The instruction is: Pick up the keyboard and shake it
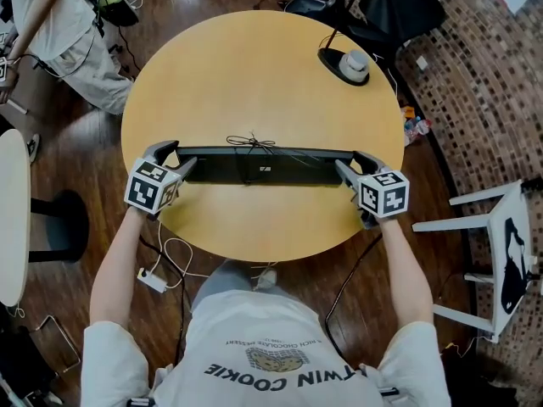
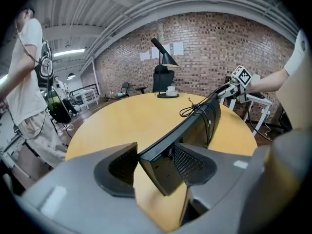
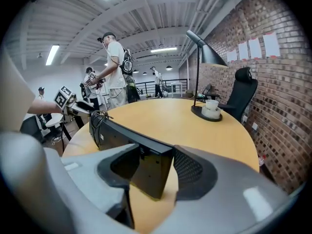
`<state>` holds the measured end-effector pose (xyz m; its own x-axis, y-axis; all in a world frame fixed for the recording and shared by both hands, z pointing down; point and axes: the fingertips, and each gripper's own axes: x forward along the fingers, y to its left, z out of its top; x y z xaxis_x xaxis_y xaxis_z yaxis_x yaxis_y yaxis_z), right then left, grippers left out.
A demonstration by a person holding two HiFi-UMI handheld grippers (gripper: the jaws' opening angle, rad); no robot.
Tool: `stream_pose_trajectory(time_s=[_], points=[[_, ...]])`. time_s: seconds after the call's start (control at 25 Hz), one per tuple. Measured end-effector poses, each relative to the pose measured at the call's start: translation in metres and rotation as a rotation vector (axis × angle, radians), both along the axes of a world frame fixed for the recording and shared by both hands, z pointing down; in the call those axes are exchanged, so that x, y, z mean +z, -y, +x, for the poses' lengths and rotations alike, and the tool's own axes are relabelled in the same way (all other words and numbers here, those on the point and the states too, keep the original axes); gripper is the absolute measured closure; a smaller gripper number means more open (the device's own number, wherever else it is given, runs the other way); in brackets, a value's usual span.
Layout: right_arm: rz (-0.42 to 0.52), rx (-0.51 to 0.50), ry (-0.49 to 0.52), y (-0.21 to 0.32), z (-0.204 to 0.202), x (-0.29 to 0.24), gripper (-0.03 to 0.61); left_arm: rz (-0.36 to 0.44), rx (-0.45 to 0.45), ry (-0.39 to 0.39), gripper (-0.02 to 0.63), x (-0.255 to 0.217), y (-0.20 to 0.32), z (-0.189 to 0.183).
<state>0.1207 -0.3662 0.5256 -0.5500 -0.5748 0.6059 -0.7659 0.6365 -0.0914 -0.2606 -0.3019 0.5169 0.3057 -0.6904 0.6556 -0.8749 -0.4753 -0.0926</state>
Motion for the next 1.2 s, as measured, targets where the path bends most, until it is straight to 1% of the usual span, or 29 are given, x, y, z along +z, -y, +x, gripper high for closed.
stream_pose_trajectory(time_s=[0.24,0.4,0.56,0.72,0.8,0.88,1.04,1.12,1.2], points=[[0.066,-0.027,-0.066,-0.024,0.004,-0.008,0.359,0.021,0.013,0.083,0.377,-0.006,-0.025,0.005],[0.109,-0.053,-0.119,-0.040,0.007,-0.011,0.361,0.034,0.037,0.189,0.390,-0.007,-0.041,0.008],[0.155,-0.077,-0.177,-0.055,0.010,-0.011,0.364,0.019,0.034,0.262,0.393,-0.007,-0.056,0.013],[0.184,-0.066,-0.256,-0.069,0.012,-0.012,0.364,-0.007,0.020,0.368,0.393,-0.004,-0.070,0.016],[0.203,-0.076,-0.290,-0.077,0.011,-0.012,0.364,-0.019,0.018,0.424,0.393,-0.002,-0.076,0.017],[0.253,-0.110,-0.365,-0.086,0.010,-0.010,0.364,-0.020,0.022,0.488,0.393,0.001,-0.084,0.019],[0.395,-0.215,-0.605,-0.097,0.008,0.000,0.364,-0.002,0.039,0.610,0.394,0.004,-0.094,0.024],[0.437,-0.265,-0.679,-0.103,0.006,0.005,0.376,-0.008,0.047,0.642,0.397,0.007,-0.098,0.026],[0.467,-0.308,-0.728,-0.109,0.005,0.010,0.391,-0.014,0.059,0.668,0.400,0.010,-0.102,0.026]])
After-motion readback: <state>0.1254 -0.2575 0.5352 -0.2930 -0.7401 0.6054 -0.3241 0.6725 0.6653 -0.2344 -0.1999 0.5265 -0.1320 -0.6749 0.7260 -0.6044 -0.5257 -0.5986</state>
